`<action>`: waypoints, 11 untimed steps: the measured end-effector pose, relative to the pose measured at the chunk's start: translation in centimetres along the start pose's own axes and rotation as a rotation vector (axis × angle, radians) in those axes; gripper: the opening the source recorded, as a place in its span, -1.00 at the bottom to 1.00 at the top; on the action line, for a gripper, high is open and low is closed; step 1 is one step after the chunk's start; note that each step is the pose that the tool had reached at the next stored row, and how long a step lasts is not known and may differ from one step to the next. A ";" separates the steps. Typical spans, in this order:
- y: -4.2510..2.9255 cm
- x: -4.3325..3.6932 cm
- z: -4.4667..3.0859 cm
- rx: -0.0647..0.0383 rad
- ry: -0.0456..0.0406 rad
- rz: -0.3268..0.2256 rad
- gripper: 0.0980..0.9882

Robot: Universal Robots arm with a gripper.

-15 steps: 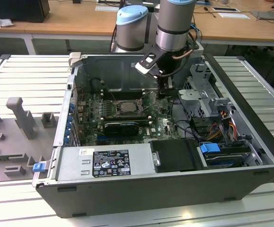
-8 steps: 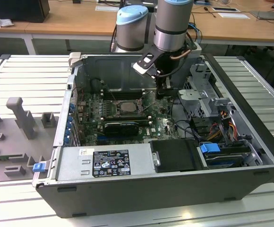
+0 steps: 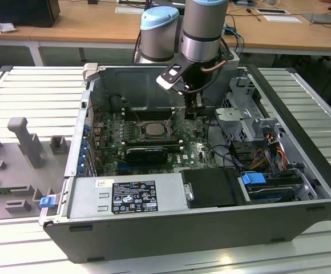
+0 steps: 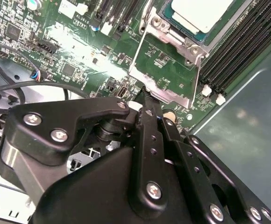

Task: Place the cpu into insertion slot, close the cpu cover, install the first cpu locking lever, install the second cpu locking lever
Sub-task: 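Close the cpu cover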

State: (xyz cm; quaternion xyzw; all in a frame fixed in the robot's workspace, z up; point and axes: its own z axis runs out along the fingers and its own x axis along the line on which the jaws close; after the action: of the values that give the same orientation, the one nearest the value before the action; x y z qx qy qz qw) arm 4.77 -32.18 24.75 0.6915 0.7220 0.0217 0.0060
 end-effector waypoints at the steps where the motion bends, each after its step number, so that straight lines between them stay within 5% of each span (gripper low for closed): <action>1: -0.09 0.00 0.00 0.000 0.0000 0.000 -0.98; 11: -0.89 0.04 -0.03 0.000 0.0010 0.000 -0.98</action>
State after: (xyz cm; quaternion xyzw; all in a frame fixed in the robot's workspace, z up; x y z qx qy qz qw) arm 3.88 -32.18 24.75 0.6916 0.7220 0.0220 0.0057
